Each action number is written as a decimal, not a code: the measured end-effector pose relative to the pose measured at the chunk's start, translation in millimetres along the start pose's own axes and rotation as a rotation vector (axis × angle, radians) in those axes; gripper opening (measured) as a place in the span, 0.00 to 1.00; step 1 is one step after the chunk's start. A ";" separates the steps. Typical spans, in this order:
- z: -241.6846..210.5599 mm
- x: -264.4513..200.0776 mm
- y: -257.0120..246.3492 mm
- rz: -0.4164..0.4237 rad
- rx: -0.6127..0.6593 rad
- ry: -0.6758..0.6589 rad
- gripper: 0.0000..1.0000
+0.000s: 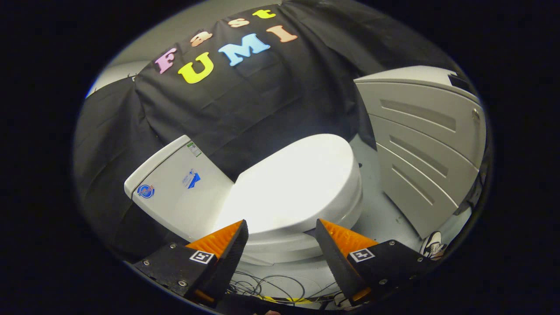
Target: Open the toilet lid.
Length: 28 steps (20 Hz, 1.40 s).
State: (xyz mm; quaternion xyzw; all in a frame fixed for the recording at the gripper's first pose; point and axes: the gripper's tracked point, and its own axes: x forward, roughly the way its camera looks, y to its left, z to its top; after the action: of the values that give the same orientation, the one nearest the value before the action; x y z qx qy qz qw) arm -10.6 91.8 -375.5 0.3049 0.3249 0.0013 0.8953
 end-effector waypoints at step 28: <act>-26.7 58.9 -77.8 0.042 0.728 -0.063 0.11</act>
State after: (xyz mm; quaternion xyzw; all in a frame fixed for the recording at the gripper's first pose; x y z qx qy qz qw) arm 5.1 54.8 -468.3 0.6099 0.2699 -0.1054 0.7376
